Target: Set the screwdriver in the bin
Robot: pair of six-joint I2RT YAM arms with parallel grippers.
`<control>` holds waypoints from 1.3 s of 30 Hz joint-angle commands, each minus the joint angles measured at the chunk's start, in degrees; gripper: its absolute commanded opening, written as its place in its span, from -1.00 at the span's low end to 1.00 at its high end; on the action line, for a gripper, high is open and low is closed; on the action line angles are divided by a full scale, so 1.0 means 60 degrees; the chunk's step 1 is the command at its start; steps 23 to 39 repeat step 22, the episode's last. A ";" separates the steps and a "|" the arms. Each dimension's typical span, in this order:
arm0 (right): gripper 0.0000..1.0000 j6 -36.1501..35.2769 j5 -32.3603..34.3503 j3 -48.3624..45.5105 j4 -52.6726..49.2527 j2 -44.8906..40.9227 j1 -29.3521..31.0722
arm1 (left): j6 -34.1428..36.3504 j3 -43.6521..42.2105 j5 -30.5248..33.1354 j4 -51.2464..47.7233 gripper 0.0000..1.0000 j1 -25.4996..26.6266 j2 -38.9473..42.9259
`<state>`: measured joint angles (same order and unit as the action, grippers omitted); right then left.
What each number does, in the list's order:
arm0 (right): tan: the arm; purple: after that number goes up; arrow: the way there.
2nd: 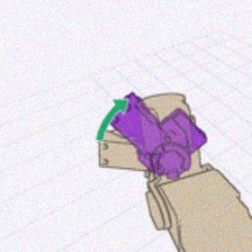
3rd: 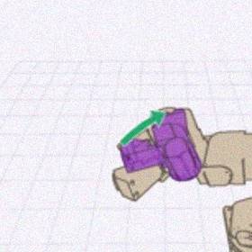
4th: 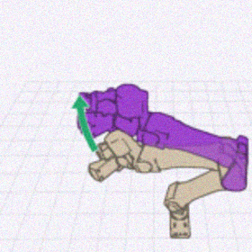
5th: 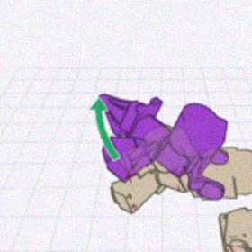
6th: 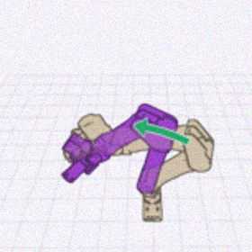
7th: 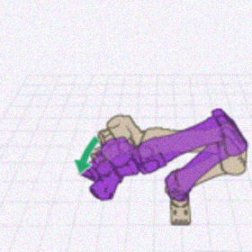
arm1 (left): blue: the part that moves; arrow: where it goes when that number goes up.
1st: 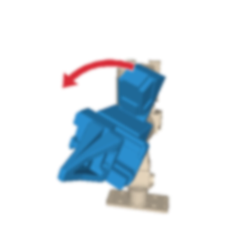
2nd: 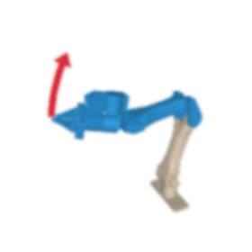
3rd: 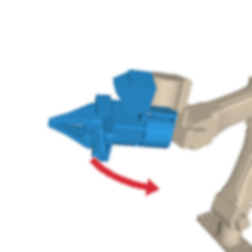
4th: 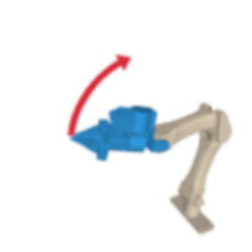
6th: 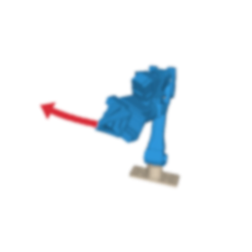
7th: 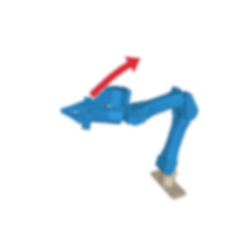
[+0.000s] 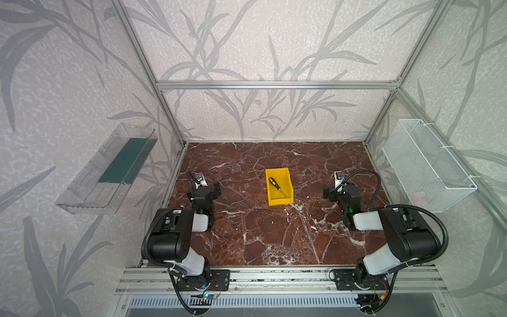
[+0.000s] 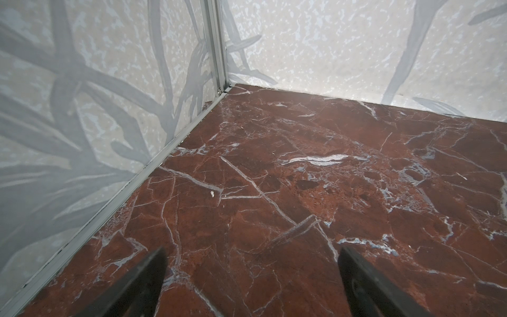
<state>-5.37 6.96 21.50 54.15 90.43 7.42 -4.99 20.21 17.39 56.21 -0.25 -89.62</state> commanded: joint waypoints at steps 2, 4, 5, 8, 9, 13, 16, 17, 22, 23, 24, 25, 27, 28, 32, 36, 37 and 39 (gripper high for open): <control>0.98 0.0116 -0.0047 -0.0038 0.0352 0.0073 -0.0021 | 0.0107 -0.0013 -0.0013 0.0242 0.98 0.0014 -0.0063; 0.98 0.0105 -0.0047 -0.0038 0.0350 0.0073 -0.0021 | 0.0100 -0.0009 -0.0020 0.0232 0.98 0.0014 -0.0063; 0.98 0.0114 -0.0059 -0.0038 0.0363 0.0074 -0.0021 | 0.0100 -0.0008 -0.0026 0.0237 0.98 0.0016 -0.0063; 0.98 0.0110 -0.0047 -0.0038 0.0364 0.0074 -0.0021 | 0.0100 -0.0010 -0.0019 0.0234 0.98 0.0022 -0.0063; 0.98 0.0117 -0.0048 -0.0038 0.0351 0.0074 -0.0021 | 0.0100 -0.0009 -0.0023 0.0228 0.98 0.0023 -0.0063; 0.98 0.0117 -0.0062 -0.0022 0.0335 0.0077 -0.0021 | 0.0100 -0.0006 -0.0027 0.0240 0.98 0.0027 -0.0063; 0.98 0.0117 -0.0069 -0.0031 0.0344 0.0083 -0.0021 | 0.0105 -0.0013 -0.0030 0.0234 0.98 0.0024 -0.0063; 0.98 0.0110 -0.0062 -0.0030 0.0348 0.0085 -0.0021 | 0.0100 -0.0008 -0.0026 0.0233 0.98 0.0013 -0.0063; 0.98 0.0183 -0.0290 0.0006 0.0235 0.0060 -0.0122 | 0.0101 -0.0010 -0.0027 0.0235 0.98 0.0014 -0.0063; 0.98 0.0183 -0.0290 0.0006 0.0235 0.0060 -0.0122 | 0.0101 -0.0010 -0.0027 0.0235 0.98 0.0014 -0.0063; 0.98 0.0183 -0.0290 0.0006 0.0235 0.0060 -0.0122 | 0.0101 -0.0010 -0.0027 0.0235 0.98 0.0014 -0.0063; 0.98 0.0183 -0.0290 0.0006 0.0235 0.0060 -0.0122 | 0.0101 -0.0010 -0.0027 0.0235 0.98 0.0014 -0.0063; 0.98 0.0183 -0.0290 0.0006 0.0235 0.0060 -0.0122 | 0.0101 -0.0010 -0.0027 0.0235 0.98 0.0014 -0.0063; 0.98 0.0183 -0.0290 0.0006 0.0235 0.0060 -0.0122 | 0.0101 -0.0010 -0.0027 0.0235 0.98 0.0014 -0.0063; 0.98 0.0183 -0.0290 0.0006 0.0235 0.0060 -0.0122 | 0.0101 -0.0010 -0.0027 0.0235 0.98 0.0014 -0.0063; 0.98 0.0183 -0.0290 0.0006 0.0235 0.0060 -0.0122 | 0.0101 -0.0010 -0.0027 0.0235 0.98 0.0014 -0.0063; 0.98 0.0183 -0.0290 0.0006 0.0235 0.0060 -0.0122 | 0.0101 -0.0010 -0.0027 0.0235 0.98 0.0014 -0.0063; 0.98 0.0183 -0.0290 0.0006 0.0235 0.0060 -0.0122 | 0.0101 -0.0010 -0.0027 0.0235 0.98 0.0014 -0.0063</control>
